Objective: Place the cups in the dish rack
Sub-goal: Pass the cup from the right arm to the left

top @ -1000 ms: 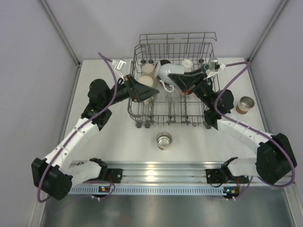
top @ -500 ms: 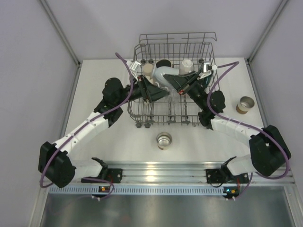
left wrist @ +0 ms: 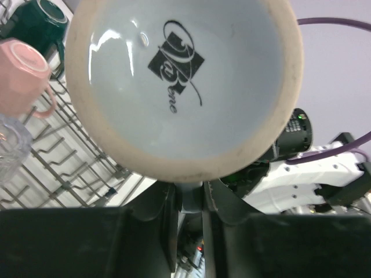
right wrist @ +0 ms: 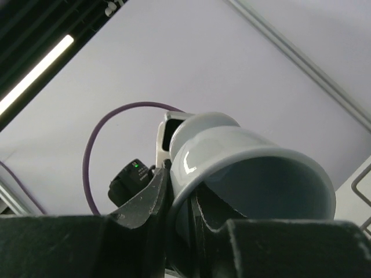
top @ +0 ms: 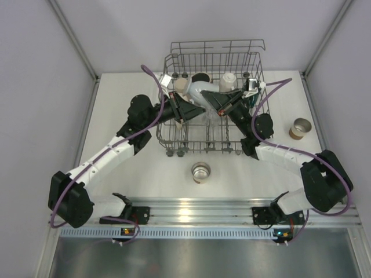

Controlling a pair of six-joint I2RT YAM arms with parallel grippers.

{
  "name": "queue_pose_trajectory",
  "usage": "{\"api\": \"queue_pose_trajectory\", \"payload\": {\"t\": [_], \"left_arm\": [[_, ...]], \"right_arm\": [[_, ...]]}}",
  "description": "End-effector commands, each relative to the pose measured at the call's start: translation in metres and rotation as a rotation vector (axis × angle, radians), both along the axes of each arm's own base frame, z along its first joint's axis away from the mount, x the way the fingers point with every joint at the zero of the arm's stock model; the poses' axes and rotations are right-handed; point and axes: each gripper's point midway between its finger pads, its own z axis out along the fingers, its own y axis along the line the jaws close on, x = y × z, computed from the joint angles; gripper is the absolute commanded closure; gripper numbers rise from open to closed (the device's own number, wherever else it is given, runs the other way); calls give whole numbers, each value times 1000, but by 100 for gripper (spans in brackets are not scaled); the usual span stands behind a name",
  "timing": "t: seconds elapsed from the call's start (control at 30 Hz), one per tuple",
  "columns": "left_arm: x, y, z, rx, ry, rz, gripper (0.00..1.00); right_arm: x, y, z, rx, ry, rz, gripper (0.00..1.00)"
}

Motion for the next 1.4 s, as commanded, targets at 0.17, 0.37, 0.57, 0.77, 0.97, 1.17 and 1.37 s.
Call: {"api": "queue_pose_trajectory", "payload": {"t": [0.17, 0.37, 0.57, 0.77, 0.97, 1.17, 1.37], "left_arm": [[-11, -2, 49, -103, -156, -26, 100], [-10, 3, 51, -96, -199, 13, 100], [-3, 8, 42, -34, -211, 63, 100], [10, 13, 25, 56, -200, 133, 100], [28, 23, 2, 210, -217, 221, 100], [35, 40, -24, 367, -230, 278, 100], [32, 52, -52, 507, -238, 275, 100]], "right_arm": [[-65, -15, 46, 166, -317, 92, 100], [-63, -11, 31, 126, -280, 116, 59], [-51, -21, 9, 85, -218, 87, 36], [-47, -35, -11, 48, -191, 63, 22], [-47, -47, -24, -20, -194, 22, 17], [-41, -58, -45, -88, -134, -57, 15], [-35, -61, -58, -198, -145, -136, 15]]}}
